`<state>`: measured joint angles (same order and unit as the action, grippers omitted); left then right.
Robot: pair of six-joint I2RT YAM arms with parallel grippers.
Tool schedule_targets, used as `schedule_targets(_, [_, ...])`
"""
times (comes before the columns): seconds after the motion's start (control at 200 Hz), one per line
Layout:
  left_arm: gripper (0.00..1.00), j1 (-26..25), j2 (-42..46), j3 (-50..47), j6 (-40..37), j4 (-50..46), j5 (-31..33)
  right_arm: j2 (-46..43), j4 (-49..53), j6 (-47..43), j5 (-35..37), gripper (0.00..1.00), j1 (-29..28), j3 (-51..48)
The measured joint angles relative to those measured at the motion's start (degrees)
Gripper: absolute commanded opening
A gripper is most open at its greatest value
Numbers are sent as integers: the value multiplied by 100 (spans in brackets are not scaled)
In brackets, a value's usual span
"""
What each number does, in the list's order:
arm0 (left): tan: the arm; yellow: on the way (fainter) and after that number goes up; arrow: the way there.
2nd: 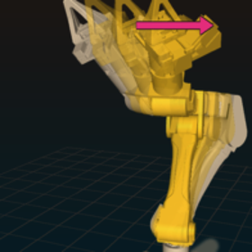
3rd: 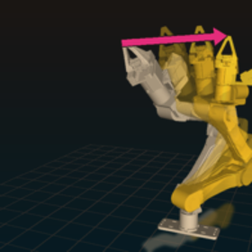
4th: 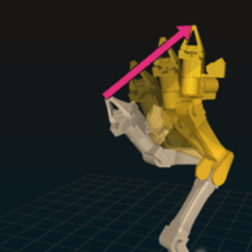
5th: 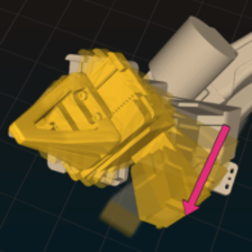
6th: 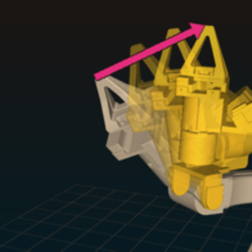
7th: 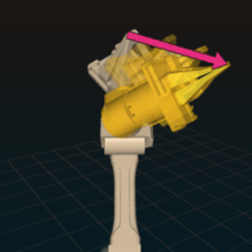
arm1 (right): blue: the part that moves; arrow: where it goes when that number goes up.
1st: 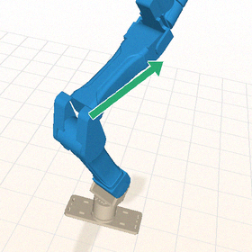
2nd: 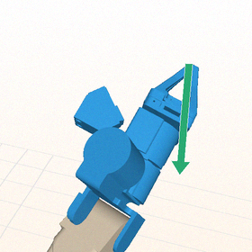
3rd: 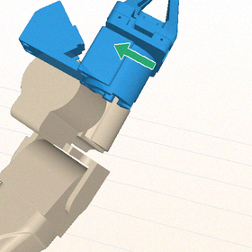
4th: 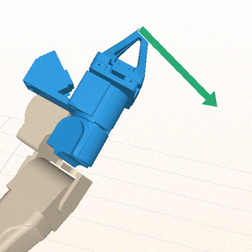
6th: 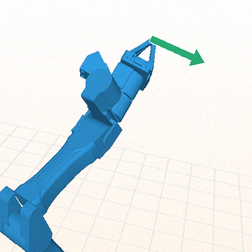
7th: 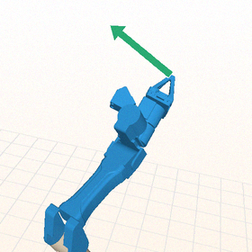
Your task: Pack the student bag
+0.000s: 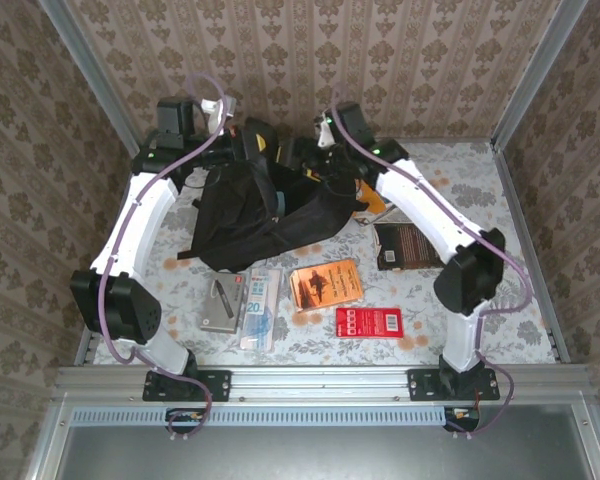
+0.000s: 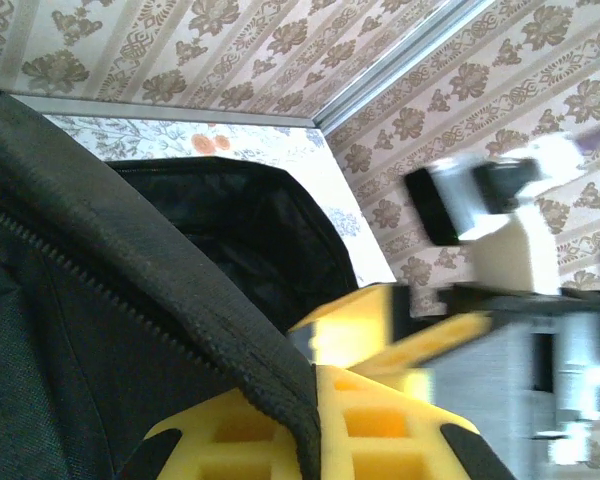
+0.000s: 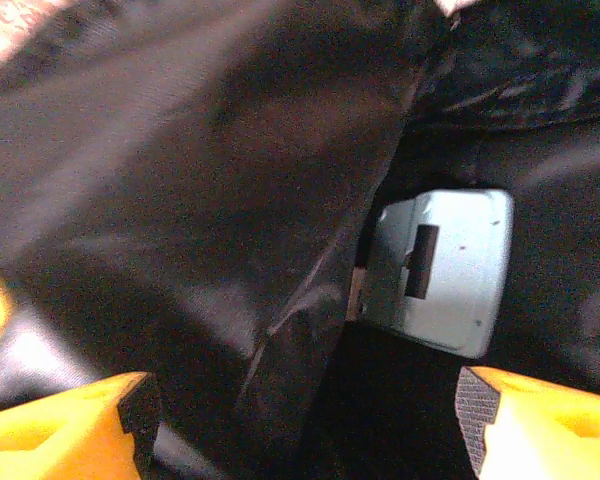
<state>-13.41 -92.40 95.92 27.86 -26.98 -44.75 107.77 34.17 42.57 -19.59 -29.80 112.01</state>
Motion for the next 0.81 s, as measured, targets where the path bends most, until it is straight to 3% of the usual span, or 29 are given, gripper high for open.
schedule_targets(0.235, [2,50,9,-269,0,181,433,-1060,133,-496,509,75,278,-1130])
schedule_targets(0.52, [2,420,11,-592,2,260,909,-1556,540,-706,579,76,542,-2765])
schedule_targets(0.645, [3,446,11,-623,0,337,1060,-1921,879,-916,839,79,245,-3399])
schedule_targets(0.805, [3,400,24,-907,-4,498,1161,-2339,1327,-1093,1700,87,-695,-4197])
